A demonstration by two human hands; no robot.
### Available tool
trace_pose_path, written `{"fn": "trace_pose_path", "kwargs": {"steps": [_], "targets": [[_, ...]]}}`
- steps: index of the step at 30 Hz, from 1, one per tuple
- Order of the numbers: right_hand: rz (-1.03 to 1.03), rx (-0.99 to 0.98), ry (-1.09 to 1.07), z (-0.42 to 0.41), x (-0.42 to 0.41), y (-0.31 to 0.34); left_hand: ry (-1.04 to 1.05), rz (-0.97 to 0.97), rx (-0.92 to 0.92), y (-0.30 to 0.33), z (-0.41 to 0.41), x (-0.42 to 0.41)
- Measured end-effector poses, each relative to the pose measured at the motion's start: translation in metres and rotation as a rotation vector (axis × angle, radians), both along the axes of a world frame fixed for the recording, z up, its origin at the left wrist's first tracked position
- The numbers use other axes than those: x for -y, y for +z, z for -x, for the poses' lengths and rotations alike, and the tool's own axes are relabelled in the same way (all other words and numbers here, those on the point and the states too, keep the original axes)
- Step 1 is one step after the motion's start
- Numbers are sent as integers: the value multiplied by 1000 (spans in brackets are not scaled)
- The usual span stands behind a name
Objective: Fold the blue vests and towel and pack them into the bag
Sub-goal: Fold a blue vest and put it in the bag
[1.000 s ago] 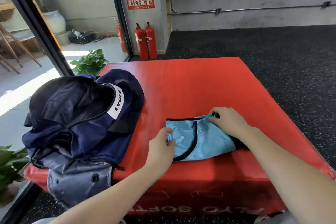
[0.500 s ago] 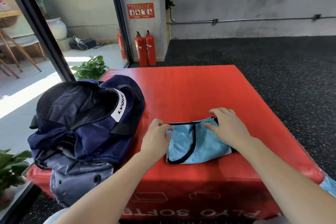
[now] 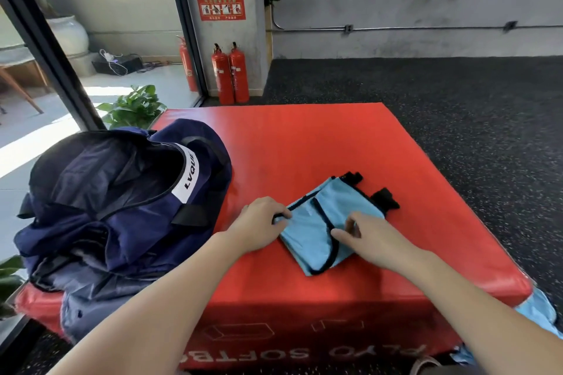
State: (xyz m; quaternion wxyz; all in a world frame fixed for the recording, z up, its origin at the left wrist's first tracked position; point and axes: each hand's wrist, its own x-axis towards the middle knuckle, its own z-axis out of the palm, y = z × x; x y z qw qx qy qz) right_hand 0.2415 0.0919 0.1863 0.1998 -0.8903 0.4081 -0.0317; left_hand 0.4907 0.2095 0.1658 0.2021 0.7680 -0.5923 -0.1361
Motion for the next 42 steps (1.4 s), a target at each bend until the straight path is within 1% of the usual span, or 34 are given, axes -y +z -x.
{"fn": "trace_pose_path", "kwargs": {"steps": [2, 3, 5, 9, 12, 14, 17, 23, 26, 30, 32, 33, 35, 36, 39, 42], "targets": [[121, -34, 2, 3, 16, -3, -43, -6, -6, 1, 3, -5], [149, -53, 4, 4, 22, -5, -68, -6, 2, 0, 5, -8], [149, -3, 34, 4, 27, -9, -98, 10, 22, 0, 9, -12], [142, 137, 200, -4, 14, -11, -125, 95, 38, 3, 9, -16], [145, 177, 299, -12, 0, -17, -186, 141, 72, 4, 7, -17], [148, 163, 340, -15, -4, -21, -224, 132, 90, 4, 7, -17], [128, 163, 321, -16, -8, -23, -254, 102, 89, 4, 9, -17], [127, 193, 267, -23, -11, -24, -236, 91, 102, 4, 12, -17], [48, 239, 224, -26, -9, -23, -217, 62, 119, 3, 11, -14], [-61, 319, 150, -26, -8, -20, -229, 119, 154, 4, 15, -9], [-62, 325, 141, -23, -10, -19, -189, 152, 118, 4, 17, -10], [-41, 291, 145, -19, -11, -18, -159, 169, 88, 4, 18, -11], [-1, 213, 149, -11, -12, -15, -97, 205, -9, 6, 20, -11], [3, 210, 141, -8, -11, -13, -66, 215, -64, 8, 22, -12], [-38, 281, 88, 2, -5, -4, -1, 237, -196, 19, 29, -16], [-102, 374, 94, 9, 1, 11, 24, 276, -285, 27, 34, -18]]}}
